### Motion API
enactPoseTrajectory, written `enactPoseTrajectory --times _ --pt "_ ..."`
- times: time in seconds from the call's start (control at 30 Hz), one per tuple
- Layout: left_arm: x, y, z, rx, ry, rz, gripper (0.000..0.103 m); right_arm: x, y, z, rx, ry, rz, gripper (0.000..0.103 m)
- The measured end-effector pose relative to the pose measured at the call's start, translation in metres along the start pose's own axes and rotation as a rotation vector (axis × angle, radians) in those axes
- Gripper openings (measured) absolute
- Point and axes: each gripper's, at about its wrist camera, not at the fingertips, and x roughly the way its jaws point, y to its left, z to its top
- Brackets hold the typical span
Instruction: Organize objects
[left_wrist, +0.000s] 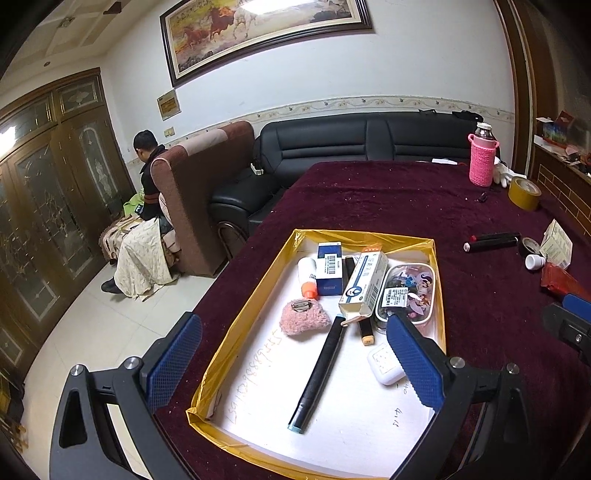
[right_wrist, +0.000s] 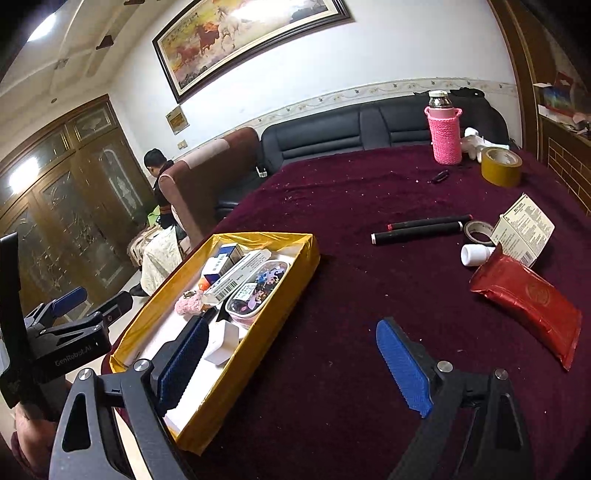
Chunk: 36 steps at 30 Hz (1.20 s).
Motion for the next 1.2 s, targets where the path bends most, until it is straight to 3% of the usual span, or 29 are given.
enactPoseTrajectory --times 0.3,0.77,1.2 --pt "-0.004 -0.003 -0.002 0.014 0.005 -0.002 0.1 -0.001 0.001 -0.005 0.009 0.007 0.017 0.095" --pt "-0.028 -0.021 -0.009 0.063 -0.029 -0.06 0.1 -0.033 -0.017 -0.009 0.067 -0.025 -0.033 0.096" --pt "-0.048 -0.003 -0.019 0.024 -0.059 -0.064 0.1 -0.05 0.013 -0.018 -0.006 -0.038 -0.039 0.097"
